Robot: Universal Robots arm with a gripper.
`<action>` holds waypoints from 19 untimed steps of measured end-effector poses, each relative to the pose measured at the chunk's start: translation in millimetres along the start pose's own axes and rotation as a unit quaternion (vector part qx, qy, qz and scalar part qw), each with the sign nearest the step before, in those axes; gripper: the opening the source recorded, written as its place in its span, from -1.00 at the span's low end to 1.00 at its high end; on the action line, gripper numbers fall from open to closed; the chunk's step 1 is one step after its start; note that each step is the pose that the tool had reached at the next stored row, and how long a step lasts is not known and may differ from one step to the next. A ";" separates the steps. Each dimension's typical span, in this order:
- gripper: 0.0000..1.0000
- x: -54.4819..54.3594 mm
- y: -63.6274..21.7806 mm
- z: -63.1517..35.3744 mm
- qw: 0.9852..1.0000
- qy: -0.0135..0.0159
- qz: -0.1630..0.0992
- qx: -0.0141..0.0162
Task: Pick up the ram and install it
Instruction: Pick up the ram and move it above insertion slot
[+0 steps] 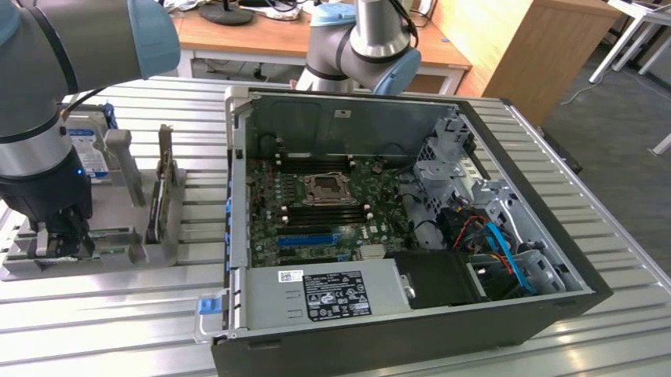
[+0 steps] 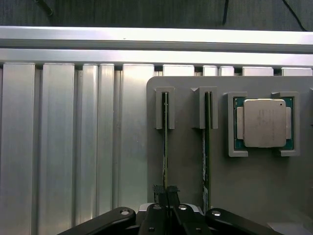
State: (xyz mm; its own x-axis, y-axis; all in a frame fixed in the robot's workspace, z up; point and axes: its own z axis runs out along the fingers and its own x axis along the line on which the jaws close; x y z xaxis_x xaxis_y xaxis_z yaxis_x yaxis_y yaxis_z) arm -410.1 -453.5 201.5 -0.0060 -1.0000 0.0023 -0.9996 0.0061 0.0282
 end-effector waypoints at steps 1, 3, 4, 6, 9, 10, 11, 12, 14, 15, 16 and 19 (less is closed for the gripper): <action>-0.76 0.0 0.0 0.0 1.000 0.000 0.000 0.000; -0.76 0.0 0.0 0.0 1.000 0.000 0.000 0.000; -0.76 0.0 0.0 0.0 1.000 0.000 0.000 0.000; -0.76 0.0 0.0 0.0 1.000 0.000 0.000 0.000; -0.76 -0.1 0.0 0.1 1.000 0.000 0.000 0.000; -0.76 -0.1 0.0 0.0 1.000 0.000 0.000 0.000; -0.76 -0.1 -0.1 0.0 1.000 0.000 0.000 0.000; -0.76 -0.1 0.0 0.0 1.000 0.000 0.000 0.000; -0.76 -0.2 0.0 0.0 1.000 0.000 0.000 0.000; -0.76 -0.1 0.0 0.0 1.000 0.000 0.000 0.000; -0.76 -0.2 -0.1 -0.2 1.000 0.000 0.000 0.000; -0.76 -0.2 -0.1 -2.5 1.000 0.000 0.000 0.000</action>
State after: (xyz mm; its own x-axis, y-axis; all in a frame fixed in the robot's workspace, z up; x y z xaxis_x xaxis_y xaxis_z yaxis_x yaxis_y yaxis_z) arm -409.9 -453.3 204.0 -0.0061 -1.0000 0.0023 -0.9996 0.0062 0.0282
